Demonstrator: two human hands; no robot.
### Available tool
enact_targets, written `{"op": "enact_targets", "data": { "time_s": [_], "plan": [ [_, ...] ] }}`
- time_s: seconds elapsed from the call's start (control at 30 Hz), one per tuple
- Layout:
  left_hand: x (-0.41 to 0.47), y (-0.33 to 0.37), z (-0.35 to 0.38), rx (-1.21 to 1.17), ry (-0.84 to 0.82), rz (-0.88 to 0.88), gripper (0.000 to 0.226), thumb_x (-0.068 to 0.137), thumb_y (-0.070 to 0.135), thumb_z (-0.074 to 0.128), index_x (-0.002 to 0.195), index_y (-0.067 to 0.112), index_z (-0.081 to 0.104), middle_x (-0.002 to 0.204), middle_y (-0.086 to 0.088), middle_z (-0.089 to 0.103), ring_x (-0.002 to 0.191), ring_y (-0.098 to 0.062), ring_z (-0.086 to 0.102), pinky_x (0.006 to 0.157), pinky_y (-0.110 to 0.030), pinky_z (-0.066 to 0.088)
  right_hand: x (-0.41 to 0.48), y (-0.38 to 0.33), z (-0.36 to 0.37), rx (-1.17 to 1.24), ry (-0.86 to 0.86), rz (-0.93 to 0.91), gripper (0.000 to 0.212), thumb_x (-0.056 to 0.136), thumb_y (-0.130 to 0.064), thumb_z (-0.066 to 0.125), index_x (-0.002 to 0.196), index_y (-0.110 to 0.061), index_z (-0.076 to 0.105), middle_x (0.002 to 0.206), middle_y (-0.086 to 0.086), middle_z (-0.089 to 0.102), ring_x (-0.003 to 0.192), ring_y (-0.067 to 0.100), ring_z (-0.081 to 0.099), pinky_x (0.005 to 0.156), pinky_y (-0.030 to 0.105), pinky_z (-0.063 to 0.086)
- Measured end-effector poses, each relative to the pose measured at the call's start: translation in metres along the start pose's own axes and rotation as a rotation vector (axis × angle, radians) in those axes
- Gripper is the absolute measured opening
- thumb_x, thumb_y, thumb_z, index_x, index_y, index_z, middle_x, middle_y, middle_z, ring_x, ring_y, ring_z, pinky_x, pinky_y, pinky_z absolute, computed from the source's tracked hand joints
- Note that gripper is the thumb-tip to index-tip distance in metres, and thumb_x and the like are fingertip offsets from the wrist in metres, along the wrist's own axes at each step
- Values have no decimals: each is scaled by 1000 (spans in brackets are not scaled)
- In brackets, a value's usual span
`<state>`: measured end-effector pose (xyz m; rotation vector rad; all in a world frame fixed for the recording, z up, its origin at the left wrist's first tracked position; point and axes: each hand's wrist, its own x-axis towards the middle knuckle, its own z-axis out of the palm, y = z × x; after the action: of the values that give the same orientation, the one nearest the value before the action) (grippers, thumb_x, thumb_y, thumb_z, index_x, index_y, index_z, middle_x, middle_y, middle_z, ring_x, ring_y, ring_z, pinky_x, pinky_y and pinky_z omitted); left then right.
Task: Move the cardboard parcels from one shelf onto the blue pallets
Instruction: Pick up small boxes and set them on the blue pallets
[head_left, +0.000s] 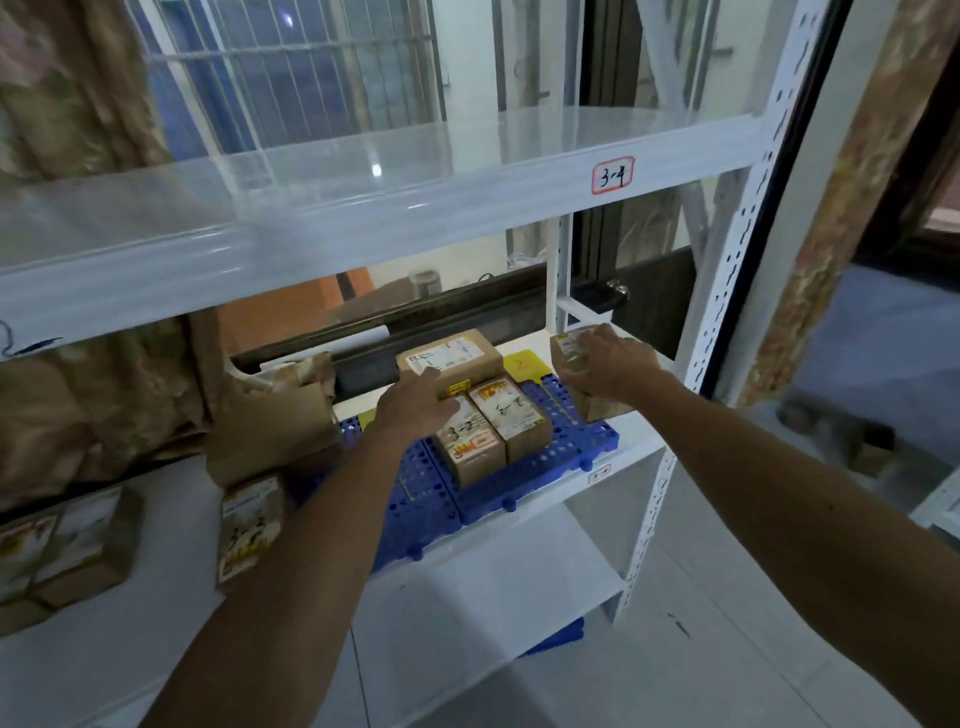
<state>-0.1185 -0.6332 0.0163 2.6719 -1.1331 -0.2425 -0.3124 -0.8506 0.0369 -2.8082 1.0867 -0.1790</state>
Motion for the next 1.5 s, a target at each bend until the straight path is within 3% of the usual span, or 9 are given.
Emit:
{"op": "enact_targets", "data": {
  "time_s": [0.1,0.23,0.37,0.5,0.7,0.87,1.07,1.33,1.5],
  "plan": [
    [11,21,8,6,2,-23,69,96,52,54,154,22,32,156,-14,35,133,-36,47,98,-42,46,24,17,12,-14,-40,-60,79,83,-72,53,146,-25,38,145,5,38,124,33,52,98,46,43],
    [19,44,18,-36,16,-74,66,93,52,53,151,22,38,152,-12,42,126,-35,53,94,-42,49,55,31,32,-32,-70,-183,76,86,-70,50,145,-25,36,148,6,34,121,36,53,94,44,44],
    [14,58,31,-191,47,-129,66,87,48,59,146,21,46,133,-7,62,102,-25,66,82,-39,58,72,38,59,27,-60,-250,70,90,-66,50,145,-26,36,151,3,30,123,36,47,94,46,44],
    [8,55,46,-156,92,-184,60,92,41,64,145,19,45,137,-13,56,117,-32,60,93,-42,52,79,38,78,57,-111,-238,72,93,-64,45,152,-26,28,159,1,19,132,35,38,99,47,40],
    [1,43,61,-134,101,-266,59,95,42,63,145,16,46,140,-11,51,122,-28,55,89,-32,45,86,25,95,156,-139,-274,66,91,-60,51,145,-26,35,153,2,25,123,35,42,96,45,40],
    [-4,28,59,-169,104,-315,61,94,45,63,146,17,45,143,-11,49,122,-29,56,95,-40,50,90,19,102,161,-130,-292,66,90,-62,52,143,-24,38,148,6,32,119,35,45,92,46,42],
    [-8,15,64,-163,130,-328,57,94,45,64,142,19,48,136,-11,56,111,-27,61,85,-39,53,91,22,113,163,-133,-298,67,89,-64,50,142,-24,39,146,7,34,118,35,46,92,46,42],
    [-8,22,74,-155,88,-352,61,96,40,61,149,17,42,147,-12,45,126,-32,52,89,-36,44,90,21,117,202,-119,-297,65,92,-62,47,142,-22,39,147,7,33,119,35,47,92,47,42],
    [-12,18,73,-133,70,-373,60,95,41,62,147,15,44,143,-14,50,123,-33,55,94,-43,51,89,21,119,204,-118,-301,62,95,-60,43,139,-17,40,148,8,33,118,35,47,91,46,42]
  ]
}}
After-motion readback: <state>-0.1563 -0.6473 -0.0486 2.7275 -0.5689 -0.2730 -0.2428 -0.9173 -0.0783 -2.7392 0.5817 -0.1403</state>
